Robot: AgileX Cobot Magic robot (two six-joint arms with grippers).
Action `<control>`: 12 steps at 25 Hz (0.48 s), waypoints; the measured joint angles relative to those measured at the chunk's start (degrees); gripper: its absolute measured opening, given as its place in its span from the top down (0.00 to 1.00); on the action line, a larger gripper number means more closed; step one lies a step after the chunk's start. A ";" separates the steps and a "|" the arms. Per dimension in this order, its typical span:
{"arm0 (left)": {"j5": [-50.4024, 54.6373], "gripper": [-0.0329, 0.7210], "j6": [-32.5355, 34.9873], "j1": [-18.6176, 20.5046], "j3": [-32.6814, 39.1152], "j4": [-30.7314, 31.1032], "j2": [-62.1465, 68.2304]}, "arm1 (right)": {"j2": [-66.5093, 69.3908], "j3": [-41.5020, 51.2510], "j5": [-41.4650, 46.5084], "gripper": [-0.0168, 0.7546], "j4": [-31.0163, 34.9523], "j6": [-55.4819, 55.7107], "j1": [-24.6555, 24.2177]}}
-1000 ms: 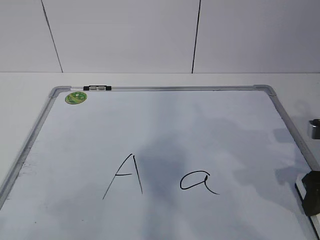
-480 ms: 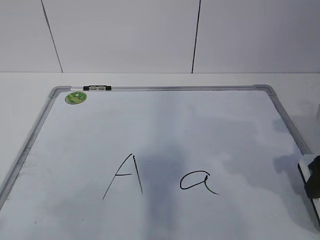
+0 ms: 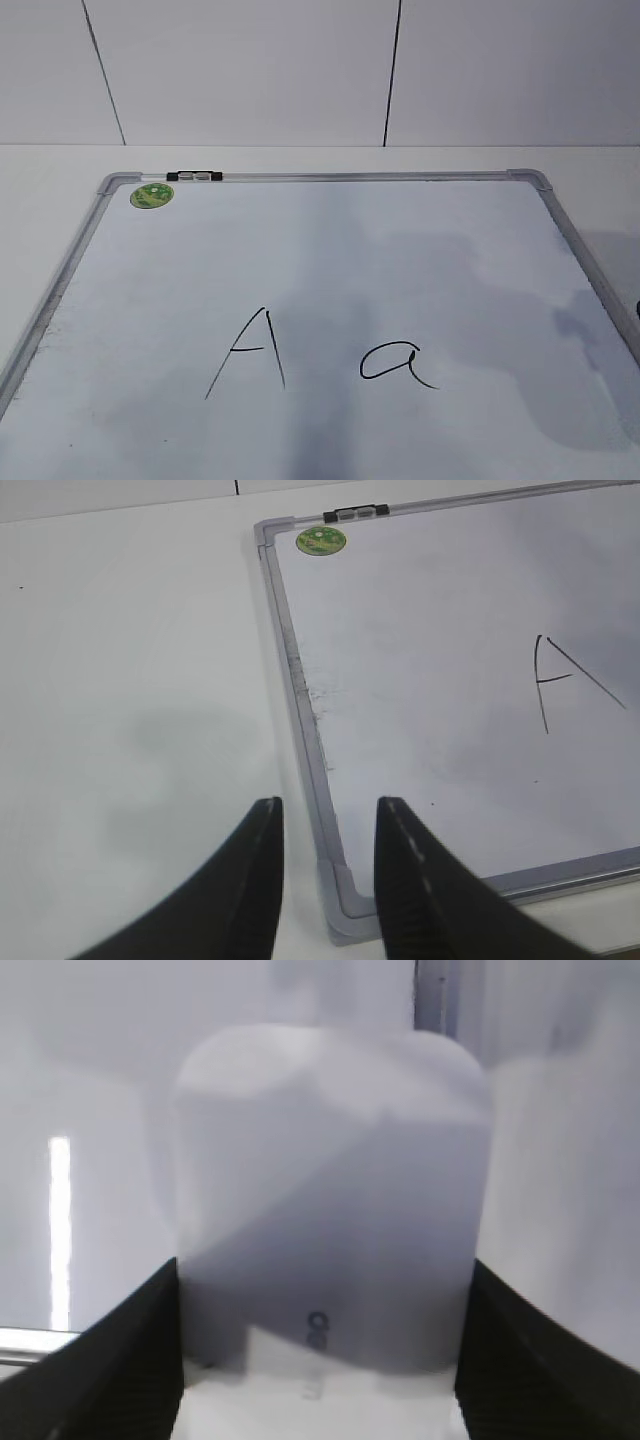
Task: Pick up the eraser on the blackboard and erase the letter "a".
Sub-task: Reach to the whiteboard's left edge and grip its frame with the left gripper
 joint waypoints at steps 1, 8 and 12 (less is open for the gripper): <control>0.00 0.65 0.00 0.00 0.00 0.00 0.00 | -1.44 0.12 0.87 0.25 0.00 0.00 0.00; 0.00 0.65 0.00 0.00 0.00 0.00 0.00 | -9.15 0.11 4.83 0.25 2.02 -0.10 0.00; 0.00 0.64 0.00 0.00 0.00 0.00 0.00 | -11.53 0.11 5.58 0.25 4.16 -0.10 0.00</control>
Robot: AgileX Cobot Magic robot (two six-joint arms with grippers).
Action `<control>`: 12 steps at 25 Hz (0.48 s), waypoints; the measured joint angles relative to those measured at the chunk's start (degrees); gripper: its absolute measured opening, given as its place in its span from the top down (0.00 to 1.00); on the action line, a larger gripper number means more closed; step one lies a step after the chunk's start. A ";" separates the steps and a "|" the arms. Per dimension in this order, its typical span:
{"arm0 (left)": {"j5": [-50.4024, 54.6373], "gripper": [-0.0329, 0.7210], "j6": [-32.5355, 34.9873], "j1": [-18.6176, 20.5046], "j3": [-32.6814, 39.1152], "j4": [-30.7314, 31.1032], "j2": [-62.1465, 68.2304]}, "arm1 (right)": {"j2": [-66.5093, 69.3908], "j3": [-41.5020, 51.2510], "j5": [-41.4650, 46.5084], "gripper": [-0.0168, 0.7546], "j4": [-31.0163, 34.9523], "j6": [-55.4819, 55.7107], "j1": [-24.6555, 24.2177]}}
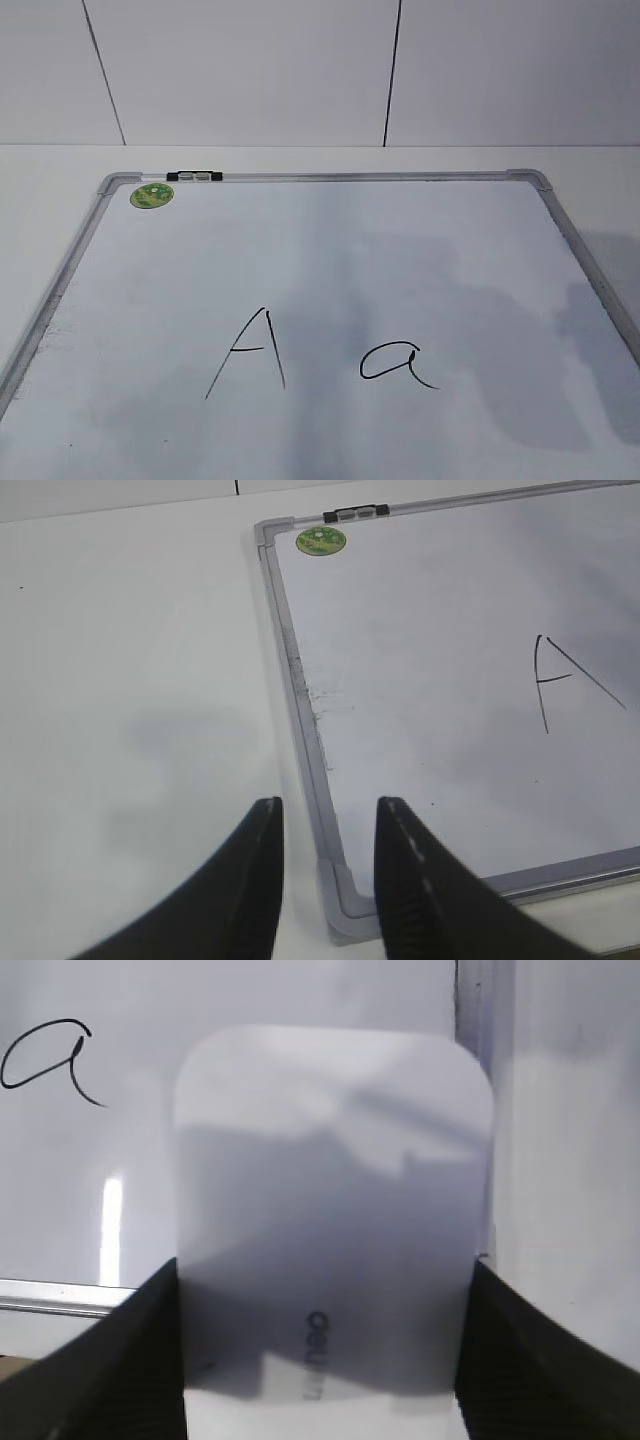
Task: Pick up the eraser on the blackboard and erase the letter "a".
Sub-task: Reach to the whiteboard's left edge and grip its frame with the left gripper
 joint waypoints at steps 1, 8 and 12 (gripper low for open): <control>0.00 0.64 0.00 0.00 0.00 0.00 0.00 | -0.26 0.00 0.11 0.25 0.27 0.00 0.00; 0.00 0.64 0.00 0.00 0.00 -1.94 0.00 | -1.08 0.00 0.89 0.25 1.08 0.00 0.00; 0.00 0.64 0.00 0.00 0.00 -2.31 0.00 | -1.08 0.00 1.12 0.25 1.11 0.00 0.00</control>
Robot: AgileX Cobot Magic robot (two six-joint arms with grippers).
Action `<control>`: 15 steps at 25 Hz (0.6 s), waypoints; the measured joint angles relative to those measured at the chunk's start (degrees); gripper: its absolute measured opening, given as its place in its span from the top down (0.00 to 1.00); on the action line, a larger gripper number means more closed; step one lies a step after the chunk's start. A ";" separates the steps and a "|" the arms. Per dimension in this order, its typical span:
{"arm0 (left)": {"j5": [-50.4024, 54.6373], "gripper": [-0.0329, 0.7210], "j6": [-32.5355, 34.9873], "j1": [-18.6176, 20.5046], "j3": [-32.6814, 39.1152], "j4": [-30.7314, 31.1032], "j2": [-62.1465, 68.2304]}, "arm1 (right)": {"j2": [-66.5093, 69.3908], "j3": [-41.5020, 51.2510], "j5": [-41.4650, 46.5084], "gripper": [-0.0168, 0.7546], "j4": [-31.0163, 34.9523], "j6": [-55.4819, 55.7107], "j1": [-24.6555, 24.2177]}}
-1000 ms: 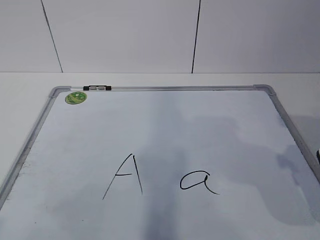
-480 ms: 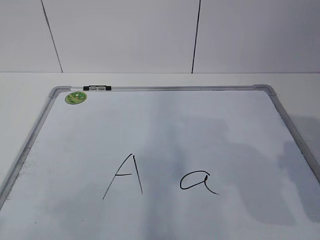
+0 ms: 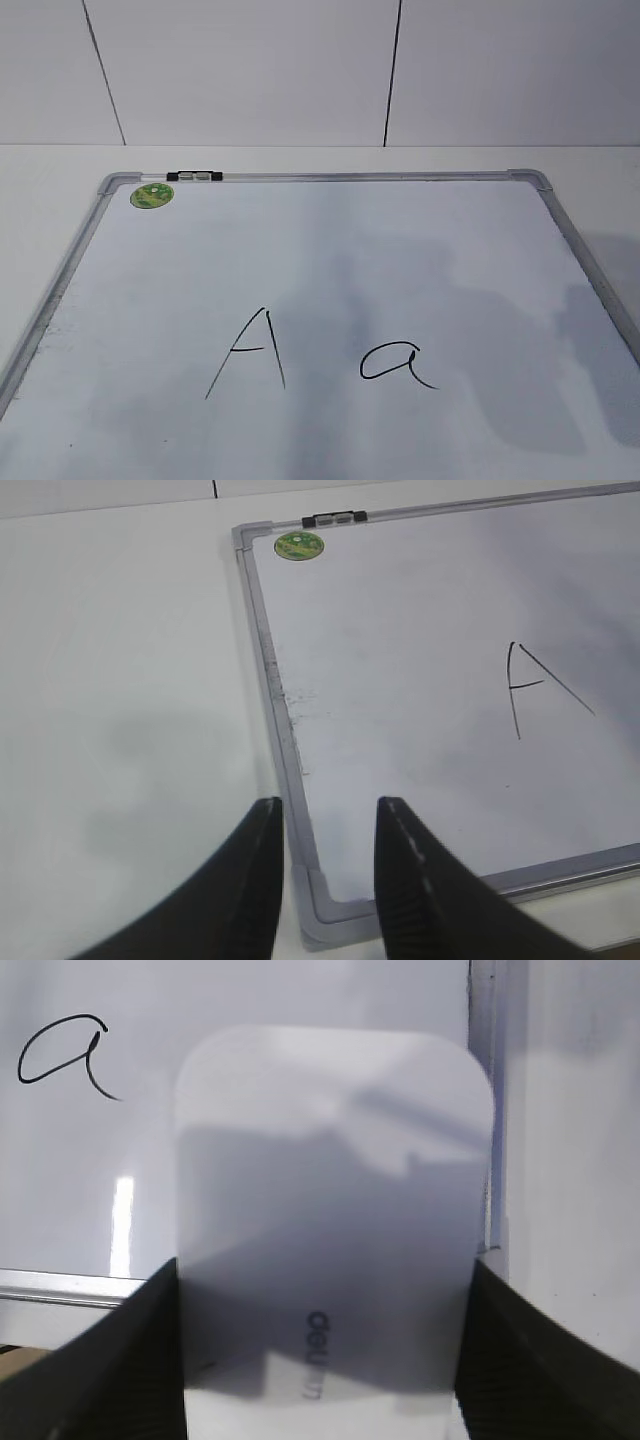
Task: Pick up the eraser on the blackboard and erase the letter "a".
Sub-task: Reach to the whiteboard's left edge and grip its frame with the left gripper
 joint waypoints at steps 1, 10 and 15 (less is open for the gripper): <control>0.00 0.64 0.00 0.00 0.00 -0.10 0.00 | 0.00 0.00 0.00 0.25 0.00 0.00 0.00; -0.60 0.59 0.00 0.00 -4.23 -2.43 4.31 | 0.00 0.00 0.00 0.25 0.10 0.00 0.00; -3.64 0.55 0.00 0.00 -7.54 -3.24 17.48 | 0.00 0.00 0.00 0.25 0.10 0.00 0.00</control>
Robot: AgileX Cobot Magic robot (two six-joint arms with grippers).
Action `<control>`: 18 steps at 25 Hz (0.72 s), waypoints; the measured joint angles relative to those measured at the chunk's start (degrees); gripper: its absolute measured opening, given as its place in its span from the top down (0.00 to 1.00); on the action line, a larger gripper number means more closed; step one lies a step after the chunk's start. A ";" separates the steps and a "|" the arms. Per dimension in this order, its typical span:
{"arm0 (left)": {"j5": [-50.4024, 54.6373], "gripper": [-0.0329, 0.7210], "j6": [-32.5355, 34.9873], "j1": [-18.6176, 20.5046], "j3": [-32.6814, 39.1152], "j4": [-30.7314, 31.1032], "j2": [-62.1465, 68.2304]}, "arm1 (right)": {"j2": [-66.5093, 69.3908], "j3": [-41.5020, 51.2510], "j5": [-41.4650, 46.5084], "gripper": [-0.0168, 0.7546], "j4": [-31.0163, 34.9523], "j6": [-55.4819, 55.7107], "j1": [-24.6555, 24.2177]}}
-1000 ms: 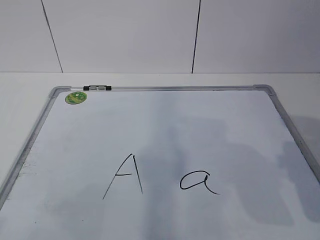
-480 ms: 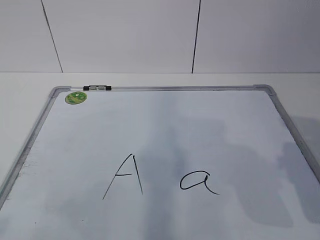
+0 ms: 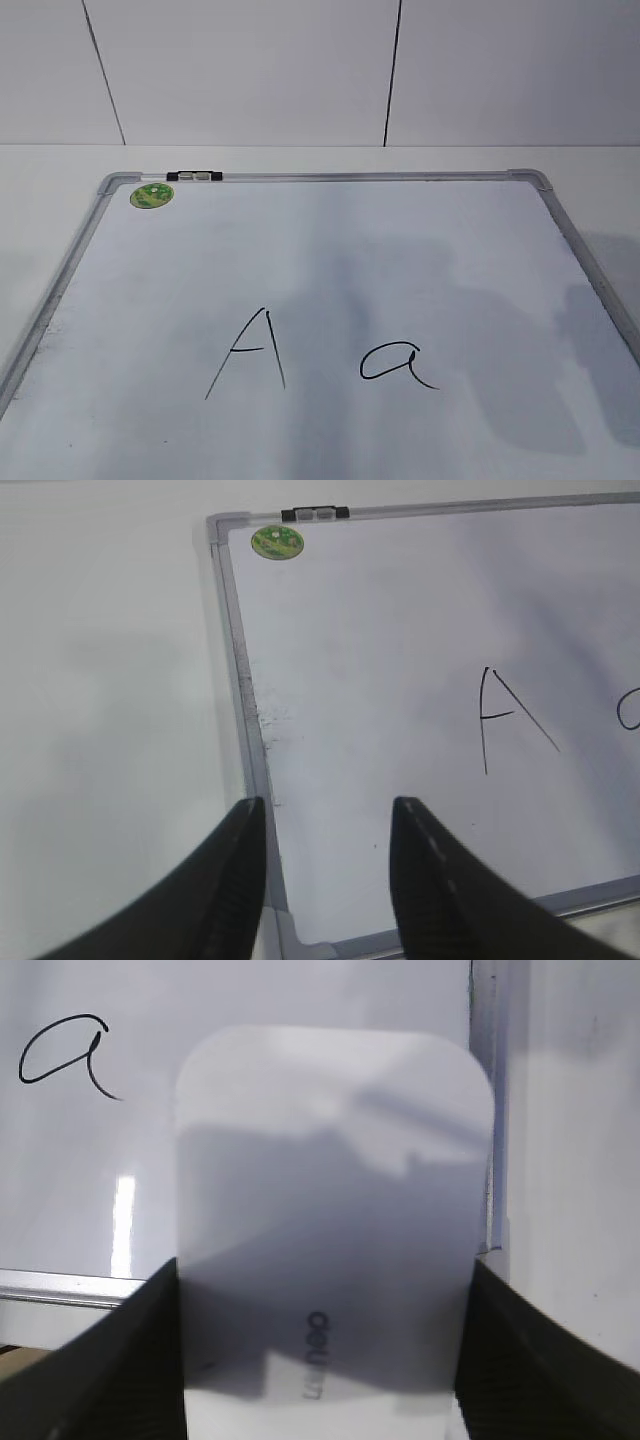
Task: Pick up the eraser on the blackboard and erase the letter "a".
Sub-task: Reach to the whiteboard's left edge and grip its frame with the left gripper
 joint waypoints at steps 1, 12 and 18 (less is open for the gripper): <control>-0.74 0.54 0.00 0.00 -0.55 -0.41 2.95 | 0.00 0.00 0.00 0.25 0.00 0.00 0.00; -2.94 0.44 -0.25 0.00 -6.41 -1.71 34.08 | 0.00 0.00 0.00 0.25 0.03 0.00 0.00; -4.24 0.44 -0.37 0.00 -9.72 -1.47 49.23 | 0.00 0.00 0.27 0.25 0.12 0.00 0.00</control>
